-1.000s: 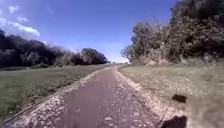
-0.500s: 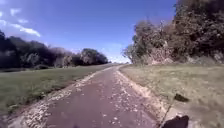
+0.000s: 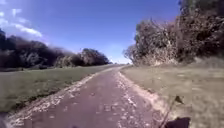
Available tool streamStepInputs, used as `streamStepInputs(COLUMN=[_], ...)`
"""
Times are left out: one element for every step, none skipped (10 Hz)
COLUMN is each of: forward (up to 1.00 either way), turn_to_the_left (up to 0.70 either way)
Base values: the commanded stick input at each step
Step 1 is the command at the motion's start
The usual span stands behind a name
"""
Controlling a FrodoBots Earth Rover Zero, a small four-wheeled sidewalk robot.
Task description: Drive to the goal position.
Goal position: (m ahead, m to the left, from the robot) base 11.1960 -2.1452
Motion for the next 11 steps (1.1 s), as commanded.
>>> streamStepInputs(forward=[1.00, 1.00, 1.00, 1.00, 1.00, 1.00, 1.00, 1.00, 1.00, 1.00, 1.00], turn_to_the_left=[0.00, 0.00, 0.00, 0.00, 0.00, 0.00, 0.00, 0.00, 0.00, 0.00, 0.00])
